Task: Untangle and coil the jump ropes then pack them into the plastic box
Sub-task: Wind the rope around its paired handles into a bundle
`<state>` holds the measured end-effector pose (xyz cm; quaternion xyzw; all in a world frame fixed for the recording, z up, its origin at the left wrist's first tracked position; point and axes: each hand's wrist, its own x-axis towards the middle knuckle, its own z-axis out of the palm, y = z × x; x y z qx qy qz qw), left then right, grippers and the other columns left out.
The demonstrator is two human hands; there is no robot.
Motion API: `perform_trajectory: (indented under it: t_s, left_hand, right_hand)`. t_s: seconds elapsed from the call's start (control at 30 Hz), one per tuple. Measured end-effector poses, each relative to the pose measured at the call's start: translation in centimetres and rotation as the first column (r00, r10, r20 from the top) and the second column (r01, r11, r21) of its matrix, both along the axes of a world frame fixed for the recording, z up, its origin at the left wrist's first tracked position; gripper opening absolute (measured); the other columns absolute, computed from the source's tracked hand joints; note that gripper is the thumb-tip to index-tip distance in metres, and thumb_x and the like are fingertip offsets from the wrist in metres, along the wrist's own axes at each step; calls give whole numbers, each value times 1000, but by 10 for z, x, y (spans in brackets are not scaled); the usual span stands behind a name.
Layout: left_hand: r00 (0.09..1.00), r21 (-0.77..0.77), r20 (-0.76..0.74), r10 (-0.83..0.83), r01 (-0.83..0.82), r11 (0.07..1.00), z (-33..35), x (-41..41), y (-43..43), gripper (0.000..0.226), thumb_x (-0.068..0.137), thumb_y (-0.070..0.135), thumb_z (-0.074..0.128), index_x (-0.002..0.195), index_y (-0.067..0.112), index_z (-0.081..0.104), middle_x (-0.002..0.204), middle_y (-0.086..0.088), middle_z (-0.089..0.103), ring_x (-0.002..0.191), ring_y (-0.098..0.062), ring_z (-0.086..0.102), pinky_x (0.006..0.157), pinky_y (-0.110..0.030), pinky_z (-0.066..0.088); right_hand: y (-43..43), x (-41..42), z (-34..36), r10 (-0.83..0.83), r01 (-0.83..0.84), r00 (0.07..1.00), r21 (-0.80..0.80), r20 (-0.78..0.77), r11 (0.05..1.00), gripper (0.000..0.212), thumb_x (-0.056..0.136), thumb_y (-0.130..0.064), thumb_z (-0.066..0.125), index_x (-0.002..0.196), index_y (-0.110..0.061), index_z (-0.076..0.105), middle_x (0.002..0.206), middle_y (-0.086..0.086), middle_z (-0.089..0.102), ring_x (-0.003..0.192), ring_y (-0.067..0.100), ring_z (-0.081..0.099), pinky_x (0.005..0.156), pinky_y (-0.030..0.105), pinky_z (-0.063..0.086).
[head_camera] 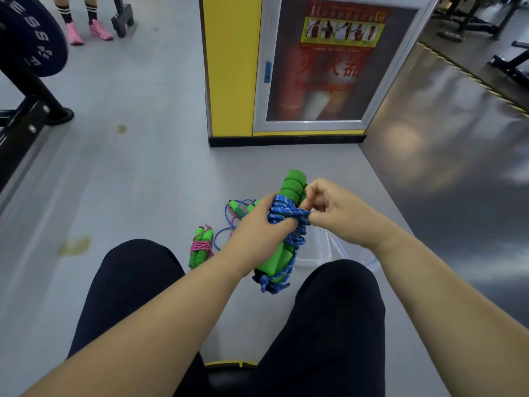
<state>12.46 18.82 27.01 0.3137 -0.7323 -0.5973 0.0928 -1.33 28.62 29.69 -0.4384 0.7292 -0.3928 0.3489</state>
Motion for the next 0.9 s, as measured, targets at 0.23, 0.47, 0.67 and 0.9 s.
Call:
perform_trajectory:
  t_s: [0.23,0.47,0.67,0.9]
  left_hand:
    - [998,166,-42,43,-35,985,3,-2,0,39,83,33,63,120,36,53,104,9,68,94,-12,66,89,-40,53]
    - [987,344,-83,141,-104,933,0,-4,-3,33,65,38,62,98,37,59,101,-1,70,93,-24,68,88,-49,53]
    - [970,456,-105,218,-148,878,-1,-4,-2,25,86,24,62,111,27,60,101,-8,70,89,-27,69,82,-47,56]
    - [960,713,-113,257,-102,694,-1,-1,1,23,87,15,57,107,9,64,90,-14,71,73,-26,68,68,-36,57]
  right_hand:
    - [3,0,-9,-138,109,984,-245,-108,964,30,76,4,69,76,-22,55,84,-3,52,73,10,52,73,27,52]
    - [9,13,-29,-163,-10,896,-385,-414,923,6,84,-9,63,89,-9,68,96,-1,51,90,5,55,78,14,51]
    - [8,22,-27,-242,147,948,-391,-207,909,15,85,-7,64,79,-20,61,95,-5,47,87,1,52,72,14,51]
    - [20,3,-34,-86,161,964,-294,250,942,7,79,-23,62,73,-27,60,98,-12,50,92,8,54,88,29,47]
